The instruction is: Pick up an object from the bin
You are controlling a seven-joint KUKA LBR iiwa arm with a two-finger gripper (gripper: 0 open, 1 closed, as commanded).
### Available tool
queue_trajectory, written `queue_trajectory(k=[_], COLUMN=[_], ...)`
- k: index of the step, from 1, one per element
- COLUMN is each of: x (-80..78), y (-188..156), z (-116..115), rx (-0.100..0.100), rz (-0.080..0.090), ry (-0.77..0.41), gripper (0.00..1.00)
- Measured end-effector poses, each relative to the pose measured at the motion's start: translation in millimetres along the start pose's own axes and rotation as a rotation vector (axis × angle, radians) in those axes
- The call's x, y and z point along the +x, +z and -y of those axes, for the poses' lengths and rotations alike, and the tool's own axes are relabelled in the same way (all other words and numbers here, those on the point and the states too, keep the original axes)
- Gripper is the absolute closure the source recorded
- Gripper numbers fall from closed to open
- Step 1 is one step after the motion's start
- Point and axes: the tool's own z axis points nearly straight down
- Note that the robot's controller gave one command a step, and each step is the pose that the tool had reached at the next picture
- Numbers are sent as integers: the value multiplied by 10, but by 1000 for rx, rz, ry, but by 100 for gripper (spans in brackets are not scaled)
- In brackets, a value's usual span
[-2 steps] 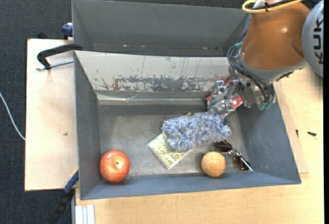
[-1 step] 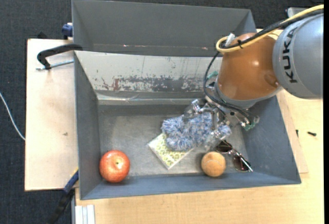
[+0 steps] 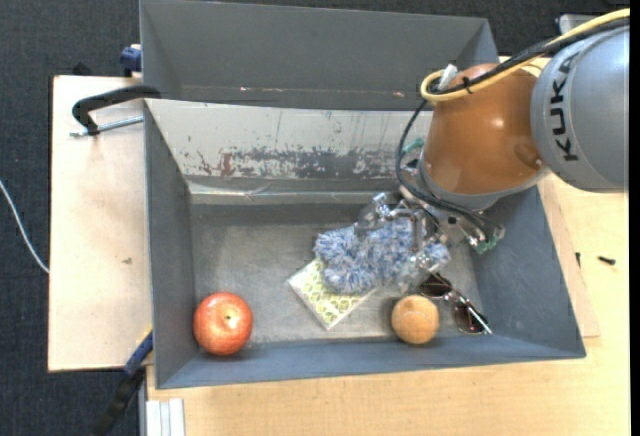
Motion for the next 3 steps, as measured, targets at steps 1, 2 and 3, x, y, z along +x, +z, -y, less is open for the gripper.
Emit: queue_trajectory(k=[1, 2, 3], x=[-84, -84, 164], y=[538, 538, -711], z=[60, 61, 452], rx=[4, 4, 3], rz=[6, 6, 3], ry=[4, 4, 81], gripper=[100, 100, 100])
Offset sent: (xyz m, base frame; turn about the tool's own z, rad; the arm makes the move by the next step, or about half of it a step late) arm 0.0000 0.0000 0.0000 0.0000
